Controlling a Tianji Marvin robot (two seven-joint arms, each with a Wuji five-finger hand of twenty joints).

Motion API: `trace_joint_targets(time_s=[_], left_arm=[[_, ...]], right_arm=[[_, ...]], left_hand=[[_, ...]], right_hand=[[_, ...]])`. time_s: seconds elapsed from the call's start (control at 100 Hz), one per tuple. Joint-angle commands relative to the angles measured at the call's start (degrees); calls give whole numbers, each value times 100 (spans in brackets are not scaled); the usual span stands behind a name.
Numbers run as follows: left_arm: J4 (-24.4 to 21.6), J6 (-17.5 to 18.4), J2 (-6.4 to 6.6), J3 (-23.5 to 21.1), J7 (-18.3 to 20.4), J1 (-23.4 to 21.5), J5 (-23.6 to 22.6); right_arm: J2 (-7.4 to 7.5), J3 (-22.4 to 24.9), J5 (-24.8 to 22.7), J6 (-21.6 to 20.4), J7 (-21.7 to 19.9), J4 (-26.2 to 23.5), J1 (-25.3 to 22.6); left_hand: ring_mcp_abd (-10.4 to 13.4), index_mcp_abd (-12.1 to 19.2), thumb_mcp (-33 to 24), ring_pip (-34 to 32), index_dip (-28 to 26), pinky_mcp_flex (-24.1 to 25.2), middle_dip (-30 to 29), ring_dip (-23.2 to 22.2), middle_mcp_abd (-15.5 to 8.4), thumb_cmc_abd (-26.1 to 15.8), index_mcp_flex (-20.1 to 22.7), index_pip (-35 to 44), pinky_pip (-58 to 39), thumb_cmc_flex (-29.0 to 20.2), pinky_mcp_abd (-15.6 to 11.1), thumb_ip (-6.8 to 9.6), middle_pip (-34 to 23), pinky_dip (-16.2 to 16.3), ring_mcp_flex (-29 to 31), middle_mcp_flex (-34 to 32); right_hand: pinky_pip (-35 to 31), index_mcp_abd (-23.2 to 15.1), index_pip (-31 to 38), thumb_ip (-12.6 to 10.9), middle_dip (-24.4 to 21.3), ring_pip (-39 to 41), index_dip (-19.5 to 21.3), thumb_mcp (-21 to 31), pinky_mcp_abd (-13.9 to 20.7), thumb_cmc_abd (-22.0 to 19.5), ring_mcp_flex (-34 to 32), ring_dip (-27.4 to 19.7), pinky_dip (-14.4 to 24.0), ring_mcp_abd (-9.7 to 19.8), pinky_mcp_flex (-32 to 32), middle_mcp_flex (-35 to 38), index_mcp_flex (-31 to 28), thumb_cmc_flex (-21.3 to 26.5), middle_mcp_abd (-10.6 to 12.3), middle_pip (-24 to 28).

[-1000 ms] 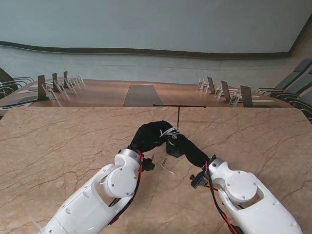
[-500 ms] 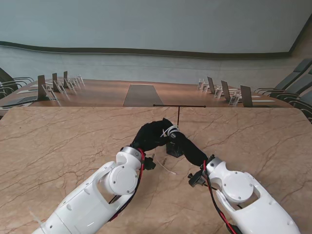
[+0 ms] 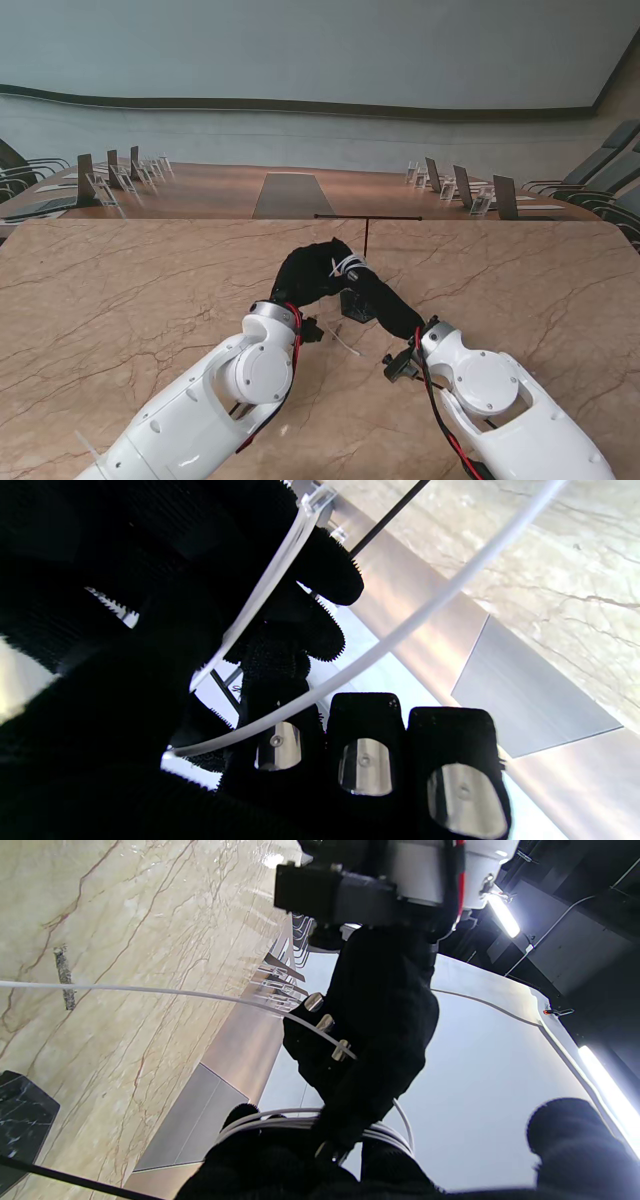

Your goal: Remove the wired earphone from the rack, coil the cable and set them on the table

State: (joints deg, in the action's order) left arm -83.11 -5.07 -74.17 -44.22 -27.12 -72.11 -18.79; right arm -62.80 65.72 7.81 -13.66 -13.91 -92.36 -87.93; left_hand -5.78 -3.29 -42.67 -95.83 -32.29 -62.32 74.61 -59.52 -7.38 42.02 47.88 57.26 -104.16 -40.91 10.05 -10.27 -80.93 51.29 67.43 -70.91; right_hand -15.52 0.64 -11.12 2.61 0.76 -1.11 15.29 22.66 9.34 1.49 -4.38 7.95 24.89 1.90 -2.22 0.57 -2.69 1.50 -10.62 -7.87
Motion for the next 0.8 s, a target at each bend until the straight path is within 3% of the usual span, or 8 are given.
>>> trace_joint_targets(time_s=[0.0, 0.11, 0.17, 0.24, 0.35, 0.52, 0.57, 0.79], left_arm=[[-63, 38, -192, 14, 127, 65, 60], [-87, 80, -203, -12, 133, 69, 161], [-108, 88, -190, -38, 169, 56, 195], [-87, 122, -180, -71, 132, 38, 150], [-150, 88, -126, -155, 177, -47, 88], [-191, 58, -64, -224, 257, -152, 23], [-193, 35, -50, -225, 300, -171, 21], [-97, -33, -43, -159, 398, -163, 37]], right_arm=[[-77, -199, -31, -17, -189, -211, -117], [-73, -228, -38, 24, -199, -228, -145], [-69, -232, -40, 43, -213, -230, -158], [-78, -217, -83, 24, -156, -212, -174], [-97, -132, -168, -22, -34, -172, -204], [-141, 7, -323, -172, 228, -85, -204], [-151, 31, -352, -209, 276, -63, -188], [-166, 48, -332, -342, 337, -49, -114]], left_hand=[[-231, 756, -249, -392, 698, -103, 135, 1, -613, -159, 38, -643, -1582, -683, -118, 12, -326, -31, 69, -38], [-423, 923, -1281, -333, 971, -74, 93, 26, -525, -105, 438, -228, -1582, -767, 138, 85, -388, -126, 58, -202], [-468, 1011, -1913, -266, 396, -23, 95, -7, -513, 22, 408, 49, -1582, -641, 180, 147, -377, -203, -37, -174], [-467, 864, -2321, -232, -265, 8, 112, -38, -531, 168, 344, 77, -1582, -564, 168, 62, -356, -233, -81, -111], [-476, 657, -2510, -192, -723, 57, 107, -60, -581, 205, 238, 168, -1582, -524, 151, -50, -383, -263, -147, -13], [-484, 585, -2648, -181, -920, 59, 69, -55, -612, 252, 234, 195, -1582, -481, 154, -96, -420, -275, -137, -24], [-484, 580, -2659, -181, -946, 60, 66, -55, -622, 257, 236, 206, -1582, -467, 157, -98, -423, -281, -137, -26], [-484, 548, -2717, -181, -1107, 29, 45, -54, -661, 271, 235, 196, -1582, -442, 169, -113, -436, -320, -137, -30]], right_hand=[[134, 29, 868, 225, -109, -7, 136, -22, 249, 55, 6, -81, 131, 327, 24, 635, -593, 69, 714, 504], [162, 37, 871, 226, -123, -12, 101, -35, 258, 57, 4, -102, 128, 341, 34, 636, -598, 78, 731, 495], [184, 22, 871, 225, -134, -19, 79, -41, 277, 55, 7, -121, 122, 356, 39, 635, -597, 85, 753, 486], [212, 13, 875, 224, -142, -30, 58, -49, 289, 55, 10, -149, 110, 376, 49, 640, -604, 89, 774, 482], [260, 1, 894, 220, -145, -45, 49, -52, 318, 60, 8, -197, 84, 423, 60, 643, -607, 106, 815, 482], [342, 17, 962, 215, -146, -56, 108, -56, 368, 74, -2, -291, 30, 473, 105, 646, -613, 136, 870, 482], [412, 21, 1081, 210, -146, -38, 441, -75, 389, 82, -4, -394, 10, 492, 141, 648, -555, 172, 893, 483], [397, 89, 1258, 198, -146, -39, 753, -59, 430, 144, -7, -404, 60, 522, 142, 650, -571, 281, 926, 483]])
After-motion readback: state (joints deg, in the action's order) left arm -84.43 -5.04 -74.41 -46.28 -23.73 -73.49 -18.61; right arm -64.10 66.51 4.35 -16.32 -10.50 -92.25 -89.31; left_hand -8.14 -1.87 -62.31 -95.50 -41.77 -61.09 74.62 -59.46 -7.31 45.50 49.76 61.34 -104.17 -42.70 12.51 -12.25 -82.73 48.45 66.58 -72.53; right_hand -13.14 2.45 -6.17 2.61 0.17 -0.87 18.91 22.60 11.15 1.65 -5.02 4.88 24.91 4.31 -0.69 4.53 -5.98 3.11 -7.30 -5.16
